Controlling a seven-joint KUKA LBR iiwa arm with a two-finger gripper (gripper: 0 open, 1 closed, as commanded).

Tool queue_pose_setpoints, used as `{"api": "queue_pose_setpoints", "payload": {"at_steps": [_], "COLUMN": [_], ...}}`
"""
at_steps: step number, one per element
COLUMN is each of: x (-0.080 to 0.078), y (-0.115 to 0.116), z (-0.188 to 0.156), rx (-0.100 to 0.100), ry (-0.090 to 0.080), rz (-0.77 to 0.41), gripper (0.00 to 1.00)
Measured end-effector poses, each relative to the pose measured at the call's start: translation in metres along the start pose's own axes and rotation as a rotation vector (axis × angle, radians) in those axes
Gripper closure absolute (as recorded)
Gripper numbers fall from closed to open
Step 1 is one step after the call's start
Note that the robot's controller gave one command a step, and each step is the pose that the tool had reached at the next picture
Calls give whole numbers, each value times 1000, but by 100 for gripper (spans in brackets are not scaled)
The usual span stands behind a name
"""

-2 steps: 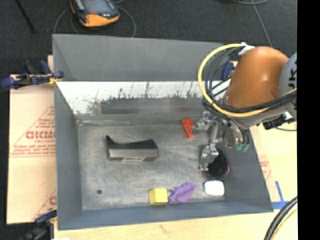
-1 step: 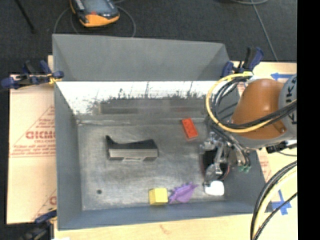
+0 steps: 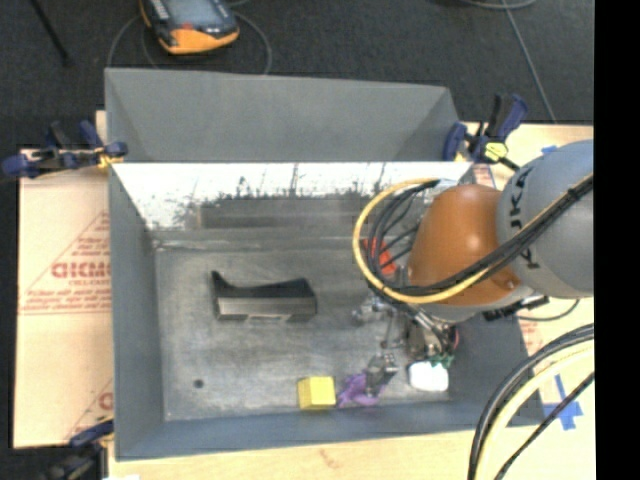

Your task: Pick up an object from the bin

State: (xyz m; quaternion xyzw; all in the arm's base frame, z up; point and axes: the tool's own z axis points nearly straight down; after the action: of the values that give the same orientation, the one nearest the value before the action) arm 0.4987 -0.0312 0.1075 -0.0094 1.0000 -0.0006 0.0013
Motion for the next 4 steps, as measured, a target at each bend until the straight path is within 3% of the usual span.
{"api": "queue_pose_setpoints", "payload": {"at_steps": [1, 2, 3, 4], "x": [-21, -10, -56, -56], "y": [-41, -54, -103, -103], "z": [17, 13, 35, 35], "rx": [-2, 1, -9, -9], "ry": [-2, 1, -2, -2], "rz": [108, 57, -289, -289], "gripper": [0, 0, 100, 100]}}
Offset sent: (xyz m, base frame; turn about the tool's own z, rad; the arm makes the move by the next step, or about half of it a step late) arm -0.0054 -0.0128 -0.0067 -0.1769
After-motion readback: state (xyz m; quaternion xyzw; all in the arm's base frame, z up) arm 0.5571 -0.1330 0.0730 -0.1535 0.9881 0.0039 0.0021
